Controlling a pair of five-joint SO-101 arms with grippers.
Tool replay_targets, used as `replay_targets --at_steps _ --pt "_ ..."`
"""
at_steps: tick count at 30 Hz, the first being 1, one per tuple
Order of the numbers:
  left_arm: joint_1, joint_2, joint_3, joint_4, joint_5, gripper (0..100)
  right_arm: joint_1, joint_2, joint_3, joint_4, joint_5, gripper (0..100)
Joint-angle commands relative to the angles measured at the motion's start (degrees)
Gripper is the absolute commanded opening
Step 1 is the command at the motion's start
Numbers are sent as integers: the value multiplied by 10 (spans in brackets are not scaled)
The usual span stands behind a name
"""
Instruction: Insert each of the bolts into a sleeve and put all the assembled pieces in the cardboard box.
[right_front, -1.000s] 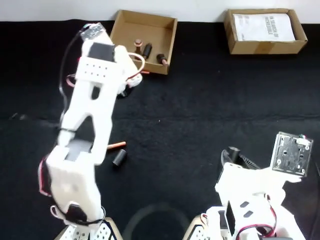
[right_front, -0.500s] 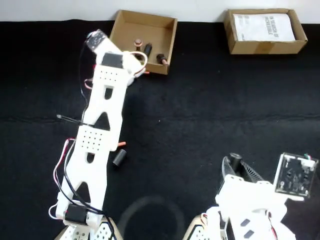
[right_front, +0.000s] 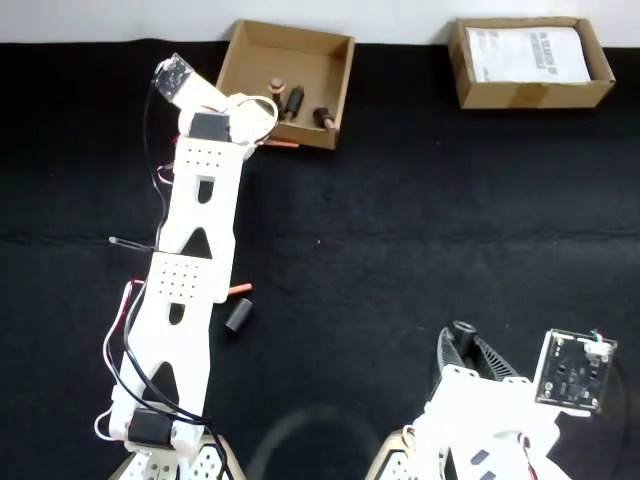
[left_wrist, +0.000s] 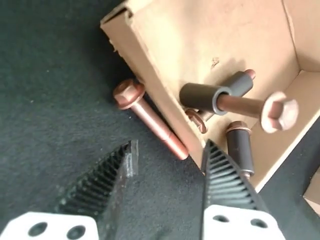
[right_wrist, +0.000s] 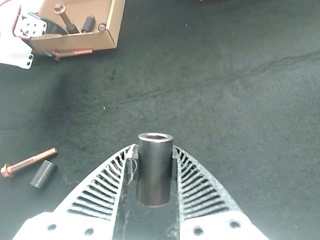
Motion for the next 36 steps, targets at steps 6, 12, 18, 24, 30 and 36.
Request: replay_targets --at_steps 6,12,18,24,30,36 --pt "-14 7 39 -41 4 227 5 -2 5 4 45 6" --pt "-21 1 29 -23 4 227 5 -1 22 0 45 6" --pt "-21 -32 -37 30 4 227 5 -2 48 -30 45 6" --pt "-22 -53 -34 52 4 227 5 -1 50 -41 45 6" --pt "-23 1 -34 16 4 227 5 -1 59 -45 45 6" --pt "-22 60 -34 -50 4 227 5 -1 61 -53 45 6"
